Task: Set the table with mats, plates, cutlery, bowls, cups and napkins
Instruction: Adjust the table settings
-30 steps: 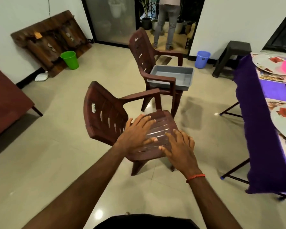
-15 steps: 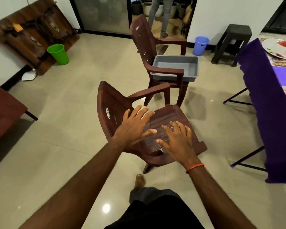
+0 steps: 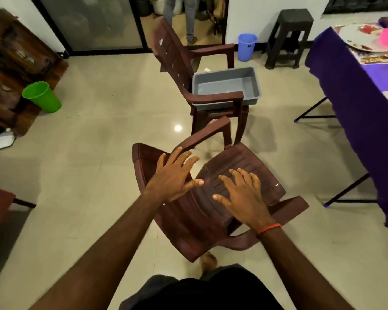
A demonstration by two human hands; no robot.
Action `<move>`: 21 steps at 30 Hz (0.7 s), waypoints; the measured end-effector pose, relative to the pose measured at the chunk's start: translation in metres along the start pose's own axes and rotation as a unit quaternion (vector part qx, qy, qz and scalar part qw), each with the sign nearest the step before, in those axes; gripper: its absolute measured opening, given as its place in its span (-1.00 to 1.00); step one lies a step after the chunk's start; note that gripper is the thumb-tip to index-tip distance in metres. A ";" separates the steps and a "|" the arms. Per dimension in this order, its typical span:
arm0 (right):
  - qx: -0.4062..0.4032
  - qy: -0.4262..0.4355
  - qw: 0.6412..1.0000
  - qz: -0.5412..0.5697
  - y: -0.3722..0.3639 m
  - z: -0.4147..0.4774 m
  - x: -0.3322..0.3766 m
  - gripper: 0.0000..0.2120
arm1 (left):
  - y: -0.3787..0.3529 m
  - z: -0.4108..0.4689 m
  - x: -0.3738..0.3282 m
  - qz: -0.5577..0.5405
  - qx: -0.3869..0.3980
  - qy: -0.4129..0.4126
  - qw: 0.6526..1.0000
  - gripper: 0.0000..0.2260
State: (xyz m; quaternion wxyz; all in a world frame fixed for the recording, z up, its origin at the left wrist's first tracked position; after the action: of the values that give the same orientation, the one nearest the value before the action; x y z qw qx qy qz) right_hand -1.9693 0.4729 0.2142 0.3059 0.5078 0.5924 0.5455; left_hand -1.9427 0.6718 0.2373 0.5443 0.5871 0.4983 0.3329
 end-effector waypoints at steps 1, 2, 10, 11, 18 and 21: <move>-0.001 -0.013 1.000 0.007 0.001 0.003 0.003 -0.18 | -0.001 0.004 0.007 0.001 0.005 -0.009 1.000 -0.20; -0.006 -0.024 1.000 0.018 0.002 0.005 0.005 -0.18 | -0.001 0.005 0.013 0.002 0.008 -0.014 1.000 -0.20; -0.003 -0.139 0.990 0.018 -0.003 0.010 0.028 -0.17 | 0.001 0.035 0.058 0.055 0.064 -0.080 0.993 -0.19; 0.000 -0.159 0.987 0.023 -0.005 0.006 0.035 -0.10 | 0.003 0.038 0.067 0.061 0.069 -0.095 0.991 -0.18; 0.040 -0.280 0.957 0.058 -0.034 -0.012 0.086 0.08 | 0.011 0.050 0.132 0.105 0.117 -0.126 0.980 -0.25; 0.047 -0.323 0.941 0.091 -0.041 -0.021 0.106 0.15 | 0.003 0.052 0.155 0.109 0.154 -0.113 0.976 -0.26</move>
State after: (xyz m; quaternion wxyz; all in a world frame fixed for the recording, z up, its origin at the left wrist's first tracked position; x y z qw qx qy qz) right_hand -2.0308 0.5692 0.2001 0.4053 0.7225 0.4379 0.3493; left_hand -1.8495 0.8025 0.2071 0.4607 0.7484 0.4117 0.2410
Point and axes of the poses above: each hand's wrist, its own z-axis towards the middle knuckle, its own y-axis out of the back of the hand, x = y × z, the point moved 7 cm from there along z, towards the middle knuckle, and after that the axes turned 2 degrees about x, right-handed, at the moved point
